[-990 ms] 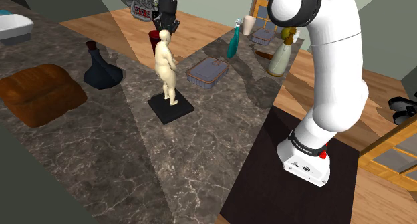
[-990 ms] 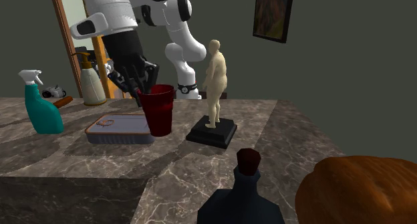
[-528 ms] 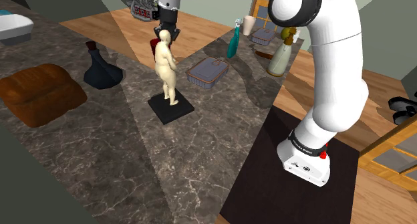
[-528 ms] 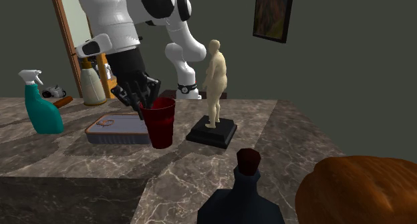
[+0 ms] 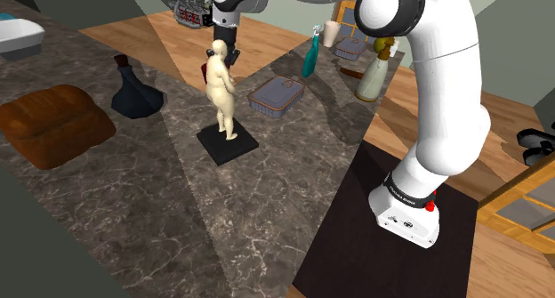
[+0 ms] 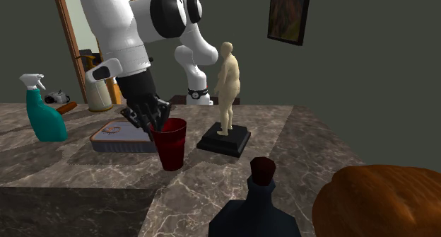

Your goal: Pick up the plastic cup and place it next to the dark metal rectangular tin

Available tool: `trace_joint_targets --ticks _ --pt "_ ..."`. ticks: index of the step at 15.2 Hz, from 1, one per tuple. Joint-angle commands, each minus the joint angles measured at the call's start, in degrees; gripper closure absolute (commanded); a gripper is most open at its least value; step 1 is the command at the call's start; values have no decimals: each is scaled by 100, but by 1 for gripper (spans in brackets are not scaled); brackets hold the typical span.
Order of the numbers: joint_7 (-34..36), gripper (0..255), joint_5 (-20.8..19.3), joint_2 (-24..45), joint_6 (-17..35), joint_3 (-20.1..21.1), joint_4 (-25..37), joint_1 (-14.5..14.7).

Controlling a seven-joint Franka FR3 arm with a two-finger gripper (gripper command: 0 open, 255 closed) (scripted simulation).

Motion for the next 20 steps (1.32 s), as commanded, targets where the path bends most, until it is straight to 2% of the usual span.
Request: trace_joint_targets --ticks 1,4,12,13,18,20 --pt "-21 255 1 28 130 -3 -99 -4" --pt "-49 255 -1 93 325 -9 -233 -5" --pt "-48 255 -1 93 325 -9 -233 -5" --pt "-49 0 -1 93 325 -9 -232 -5" --pt "-49 0 -1 93 325 -9 -232 -5" --pt "-47 0 4 5 -5 -9 7 -38"
